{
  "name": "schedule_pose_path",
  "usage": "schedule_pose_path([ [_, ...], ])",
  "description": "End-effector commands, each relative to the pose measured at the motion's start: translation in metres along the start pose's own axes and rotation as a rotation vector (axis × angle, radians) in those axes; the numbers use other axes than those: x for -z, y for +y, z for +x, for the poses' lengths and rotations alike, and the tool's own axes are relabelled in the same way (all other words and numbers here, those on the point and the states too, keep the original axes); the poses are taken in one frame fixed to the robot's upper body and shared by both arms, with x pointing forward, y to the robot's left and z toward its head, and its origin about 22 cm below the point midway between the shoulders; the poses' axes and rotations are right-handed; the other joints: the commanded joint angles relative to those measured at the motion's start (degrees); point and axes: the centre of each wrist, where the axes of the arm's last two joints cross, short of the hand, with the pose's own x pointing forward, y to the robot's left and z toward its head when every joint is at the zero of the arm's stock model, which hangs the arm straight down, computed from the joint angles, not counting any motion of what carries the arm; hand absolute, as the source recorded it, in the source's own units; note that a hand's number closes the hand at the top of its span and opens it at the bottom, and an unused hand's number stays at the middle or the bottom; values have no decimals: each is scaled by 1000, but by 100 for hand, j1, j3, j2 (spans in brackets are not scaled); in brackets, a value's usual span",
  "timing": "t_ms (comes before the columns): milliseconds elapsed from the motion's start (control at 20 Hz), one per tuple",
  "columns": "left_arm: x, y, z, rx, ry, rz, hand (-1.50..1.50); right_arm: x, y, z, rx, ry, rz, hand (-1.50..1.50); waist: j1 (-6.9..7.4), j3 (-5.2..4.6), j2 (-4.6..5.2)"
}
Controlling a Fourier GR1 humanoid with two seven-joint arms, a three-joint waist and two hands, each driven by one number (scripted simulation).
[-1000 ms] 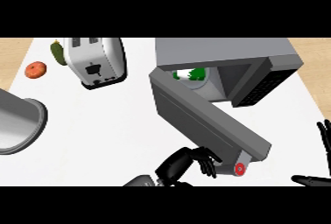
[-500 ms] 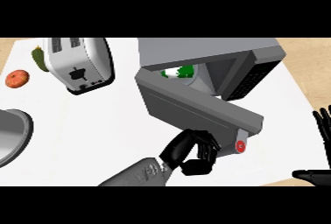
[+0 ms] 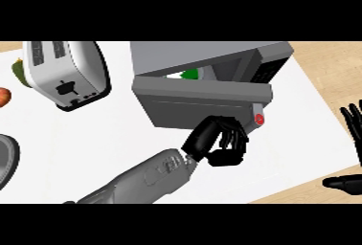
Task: Pick up the milk, place it into the microwave and close the microwave
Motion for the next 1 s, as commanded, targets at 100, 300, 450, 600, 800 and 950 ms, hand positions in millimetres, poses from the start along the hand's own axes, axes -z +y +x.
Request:
schedule_pose_path([
  [100, 32, 11, 30, -6, -68, 55, 150, 23, 2, 9, 52, -58, 70, -150, -243, 13, 90],
  [300, 47, 20, 43, 16, -82, 88, 150, 36, 0, 15, 82, -84, 105, -150, -392, 36, 134],
  [450, 54, 25, 47, 17, -73, 104, 150, 46, 6, 18, 104, -96, 139, -150, -463, 36, 177],
  [600, 62, 32, 51, 26, -66, 138, 150, 54, 2, 26, 104, -105, 159, -150, -612, 36, 202],
  [800, 66, 35, 54, 28, -69, 162, 150, 64, 4, 31, 124, -109, 210, -150, -674, 45, 244],
  [950, 66, 34, 54, 20, -65, 174, 150, 75, 12, 35, 165, -135, 262, -150, -704, 49, 235],
])
